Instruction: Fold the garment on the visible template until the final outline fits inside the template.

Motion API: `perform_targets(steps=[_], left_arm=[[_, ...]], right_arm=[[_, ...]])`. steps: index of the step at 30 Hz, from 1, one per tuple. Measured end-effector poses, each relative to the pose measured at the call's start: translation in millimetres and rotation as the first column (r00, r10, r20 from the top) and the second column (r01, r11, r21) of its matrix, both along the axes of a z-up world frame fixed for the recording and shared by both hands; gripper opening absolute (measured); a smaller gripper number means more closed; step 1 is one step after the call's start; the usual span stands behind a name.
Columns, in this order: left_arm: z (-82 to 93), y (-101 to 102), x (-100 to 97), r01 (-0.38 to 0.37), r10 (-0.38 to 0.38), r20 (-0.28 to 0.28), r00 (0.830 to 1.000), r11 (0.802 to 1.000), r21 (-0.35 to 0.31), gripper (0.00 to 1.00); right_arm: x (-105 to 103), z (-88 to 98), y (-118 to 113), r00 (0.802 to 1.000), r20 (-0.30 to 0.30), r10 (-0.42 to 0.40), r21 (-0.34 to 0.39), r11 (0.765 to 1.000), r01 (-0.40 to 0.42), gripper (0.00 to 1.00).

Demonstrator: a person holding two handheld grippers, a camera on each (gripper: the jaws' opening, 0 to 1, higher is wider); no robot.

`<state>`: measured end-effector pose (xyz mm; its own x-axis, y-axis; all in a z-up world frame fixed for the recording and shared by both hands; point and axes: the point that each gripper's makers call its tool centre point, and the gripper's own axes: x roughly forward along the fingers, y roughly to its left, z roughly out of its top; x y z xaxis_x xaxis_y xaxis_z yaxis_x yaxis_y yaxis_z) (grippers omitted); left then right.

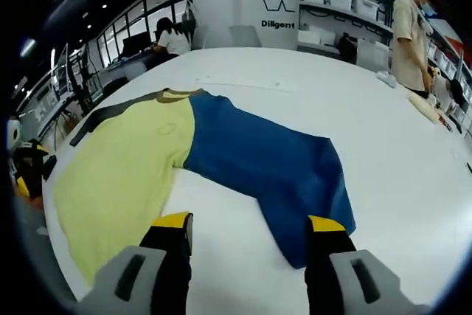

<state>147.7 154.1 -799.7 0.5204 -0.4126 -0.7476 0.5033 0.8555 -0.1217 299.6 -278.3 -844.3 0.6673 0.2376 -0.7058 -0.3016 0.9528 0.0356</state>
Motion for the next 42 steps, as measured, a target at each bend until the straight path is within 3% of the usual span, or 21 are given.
perform_targets(steps=[5, 15, 24, 27, 30, 32, 42], left_arm=[[-0.4, 2, 0.8, -0.009, 0.009, 0.001, 1.000, 1.000, -0.001, 0.99], [-0.3, 5, 1.8, -0.027, 0.027, 0.006, 1.000, 1.000, 0.007, 0.99], [0.6, 3, 1.5, -0.024, 0.024, 0.007, 1.000, 1.000, 0.001, 0.99], [0.8, 2, 1.3, -0.027, 0.027, 0.008, 1.000, 1.000, -0.004, 0.99], [1.9, 2, 2.0, -0.029, 0.029, 0.019, 0.999, 1.000, -0.005, 0.98], [1.9, 2, 1.4, -0.028, 0.028, 0.016, 0.999, 1.000, -0.006, 0.98], [4.4, 3, 0.7, -0.024, 0.025, 0.026, 0.999, 1.000, -0.004, 0.99]], right_arm=[[-3, -7.5, -13, 1.000, -0.018, 0.001, -0.043, 0.999, -0.002, 0.50], [-8, -18.5, -38, 0.996, -0.054, -0.075, -0.069, 0.995, 0.071, 0.21], [-9, -19.8, -41, 0.996, -0.053, -0.067, -0.115, 0.992, 0.060, 0.08], [-8, -20.6, -45, 0.998, -0.050, -0.036, -0.180, 0.983, 0.027, 0.00], [-8, -19.5, -40, 0.997, -0.059, -0.057, -0.128, 0.991, 0.049, 0.00], [-7, -15.3, -37, 0.997, -0.054, -0.062, -0.110, 0.992, 0.056, 0.00], [15, 40.0, -2, 1.000, 0.023, -0.017, 0.003, 1.000, 0.017, 0.00]])
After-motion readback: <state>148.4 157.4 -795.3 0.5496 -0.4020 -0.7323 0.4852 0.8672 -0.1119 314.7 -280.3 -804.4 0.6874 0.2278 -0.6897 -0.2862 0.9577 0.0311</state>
